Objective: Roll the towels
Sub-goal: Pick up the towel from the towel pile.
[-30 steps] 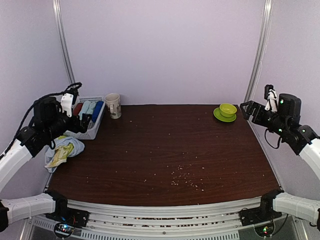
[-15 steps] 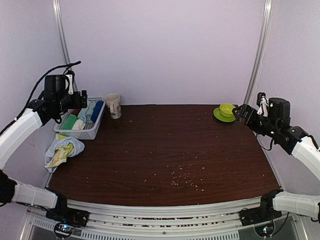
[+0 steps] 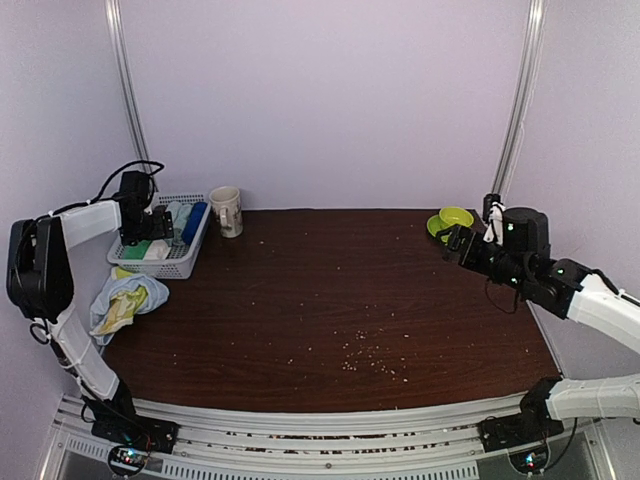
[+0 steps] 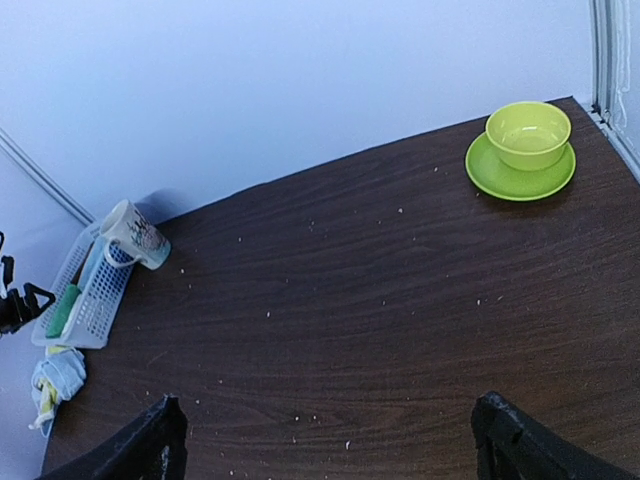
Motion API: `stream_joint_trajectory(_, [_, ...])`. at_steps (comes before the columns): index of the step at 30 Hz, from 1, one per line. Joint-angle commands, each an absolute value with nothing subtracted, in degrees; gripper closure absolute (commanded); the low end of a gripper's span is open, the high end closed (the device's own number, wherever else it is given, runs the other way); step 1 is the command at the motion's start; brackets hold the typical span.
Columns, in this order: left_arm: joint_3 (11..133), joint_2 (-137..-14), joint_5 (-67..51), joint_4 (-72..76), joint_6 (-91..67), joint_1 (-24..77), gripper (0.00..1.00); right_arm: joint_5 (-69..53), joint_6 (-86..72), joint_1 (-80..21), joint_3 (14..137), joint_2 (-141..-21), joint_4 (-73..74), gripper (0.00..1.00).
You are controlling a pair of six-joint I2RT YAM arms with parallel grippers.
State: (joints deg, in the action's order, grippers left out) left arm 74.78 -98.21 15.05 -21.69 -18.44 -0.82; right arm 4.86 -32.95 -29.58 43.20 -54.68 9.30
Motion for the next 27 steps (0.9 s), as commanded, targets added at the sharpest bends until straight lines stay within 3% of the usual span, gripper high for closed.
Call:
stream_joint_trajectory(1, [77.16,-97.83,13.91,-19.66,-19.5,-3.21,0.03,10.62,-31.48,-33.64,41.1,-56.45,5.54,0.0])
stream_joint_trajectory(7, [79.71,-98.9,11.63,-22.54,-20.52,-2.04,0.02,13.29,-30.53,-36.21,40.89,-57.57,5.14,0.0])
stream_joint_trajectory(19, [55.98,-69.23,17.35,-25.22,-31.21,-1.86,0.02,14.38,-29.7,-37.05,38.14,-53.76,3.82,0.0])
stream_joint_trajectory(27, [47.07,-64.38,16.37,-27.55,-35.17,-1.91,0.09,13.39,-29.64,-37.18,37.19,-52.97,3.21,0.0])
